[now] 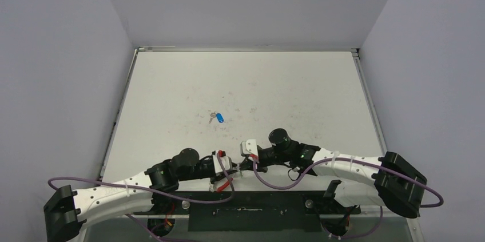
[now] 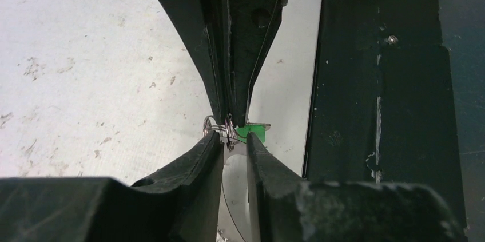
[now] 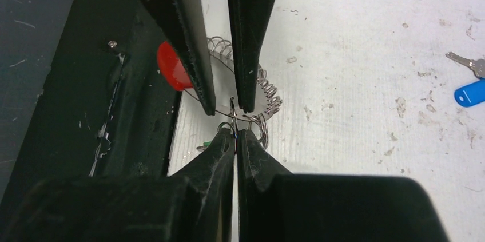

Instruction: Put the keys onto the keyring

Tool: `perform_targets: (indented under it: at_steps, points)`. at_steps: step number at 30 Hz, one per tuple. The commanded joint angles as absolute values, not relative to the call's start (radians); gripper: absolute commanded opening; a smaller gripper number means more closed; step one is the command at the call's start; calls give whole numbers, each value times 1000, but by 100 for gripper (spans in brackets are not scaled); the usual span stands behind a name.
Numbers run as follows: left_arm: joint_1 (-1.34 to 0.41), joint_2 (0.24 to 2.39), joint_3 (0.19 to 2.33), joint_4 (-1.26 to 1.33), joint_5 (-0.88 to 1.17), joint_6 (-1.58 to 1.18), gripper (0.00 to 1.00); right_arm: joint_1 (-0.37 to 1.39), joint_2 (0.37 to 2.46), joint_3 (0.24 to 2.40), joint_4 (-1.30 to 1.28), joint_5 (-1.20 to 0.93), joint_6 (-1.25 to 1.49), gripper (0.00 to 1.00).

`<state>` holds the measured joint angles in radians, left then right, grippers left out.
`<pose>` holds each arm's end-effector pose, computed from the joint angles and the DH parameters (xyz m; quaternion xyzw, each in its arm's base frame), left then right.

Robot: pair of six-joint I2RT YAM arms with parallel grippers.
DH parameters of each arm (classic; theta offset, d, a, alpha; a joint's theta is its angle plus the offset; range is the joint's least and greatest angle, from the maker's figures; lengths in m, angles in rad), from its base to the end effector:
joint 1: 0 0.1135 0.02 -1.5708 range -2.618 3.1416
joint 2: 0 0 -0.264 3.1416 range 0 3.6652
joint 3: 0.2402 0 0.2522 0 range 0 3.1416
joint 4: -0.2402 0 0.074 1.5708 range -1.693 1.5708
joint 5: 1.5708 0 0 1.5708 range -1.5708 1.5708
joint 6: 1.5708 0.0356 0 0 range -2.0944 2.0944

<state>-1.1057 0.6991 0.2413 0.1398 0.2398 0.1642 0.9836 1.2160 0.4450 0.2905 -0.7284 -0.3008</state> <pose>0.0675 -0.1533 0.1950 0.5335 0.6060 -0.3503 0.4748 0.1104 0.2087 0.1869 -0.6265 0.5292 0.4492 0.3546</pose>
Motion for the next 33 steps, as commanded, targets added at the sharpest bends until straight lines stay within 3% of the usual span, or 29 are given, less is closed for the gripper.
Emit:
perform_targets:
  at_steps: [1, 10, 21, 33]
  points:
    - [-1114, 646, 278, 79, 148, 142, 26, 989, 1190, 601, -1, -659, -310, 0]
    - [-1115, 592, 304, -37, 77, 170, 36, 993, 1314, 849, -427, -591, -330, 0]
    - [-1117, 682, 221, 291, 157, 260, 38, 994, 1380, 1018, -649, -611, -345, 0]
    - [-1118, 812, 193, 497, 226, 254, 29, 999, 1427, 1060, -678, -627, -347, 0]
